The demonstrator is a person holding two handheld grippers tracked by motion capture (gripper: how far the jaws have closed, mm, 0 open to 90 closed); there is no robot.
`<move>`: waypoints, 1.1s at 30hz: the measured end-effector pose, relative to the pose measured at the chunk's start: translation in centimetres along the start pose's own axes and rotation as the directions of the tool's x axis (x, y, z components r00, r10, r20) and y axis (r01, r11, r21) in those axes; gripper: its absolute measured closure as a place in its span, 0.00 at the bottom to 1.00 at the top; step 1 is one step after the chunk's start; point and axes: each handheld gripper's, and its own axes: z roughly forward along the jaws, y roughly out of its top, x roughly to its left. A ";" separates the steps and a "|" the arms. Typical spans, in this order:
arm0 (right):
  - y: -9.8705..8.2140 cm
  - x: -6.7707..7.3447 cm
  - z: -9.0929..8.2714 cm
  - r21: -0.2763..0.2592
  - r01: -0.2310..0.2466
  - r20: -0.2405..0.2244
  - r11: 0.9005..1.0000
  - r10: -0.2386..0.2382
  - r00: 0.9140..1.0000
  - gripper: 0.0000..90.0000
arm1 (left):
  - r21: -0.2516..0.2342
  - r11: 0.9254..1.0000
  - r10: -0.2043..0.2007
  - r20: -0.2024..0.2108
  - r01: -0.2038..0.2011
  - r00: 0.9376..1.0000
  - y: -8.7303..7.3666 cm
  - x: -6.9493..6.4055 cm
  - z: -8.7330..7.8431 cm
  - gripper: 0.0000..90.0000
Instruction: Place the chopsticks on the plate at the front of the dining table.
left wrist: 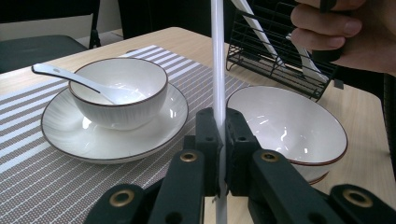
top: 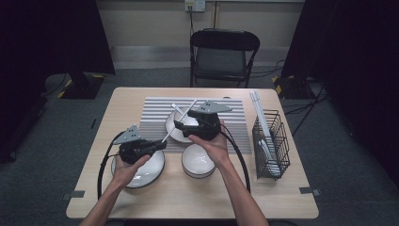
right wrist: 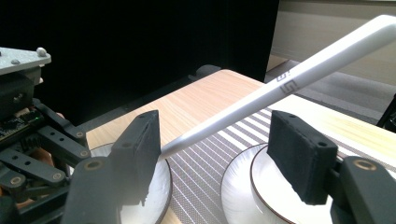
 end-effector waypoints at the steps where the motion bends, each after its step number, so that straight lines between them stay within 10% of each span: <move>1: 0.0 0.0 0.0 0.000 0.000 0.000 1.000 0.000 1.000 0.38 | 0.001 1.000 -0.005 0.000 0.005 1.000 0.0 0.0 0.0 0.96; 33: -1.3 -0.9 0.2 0.029 -0.019 0.068 0.999 0.017 0.998 0.38 | 0.020 1.000 -0.007 0.004 0.007 1.000 -0.3 0.0 0.6 0.96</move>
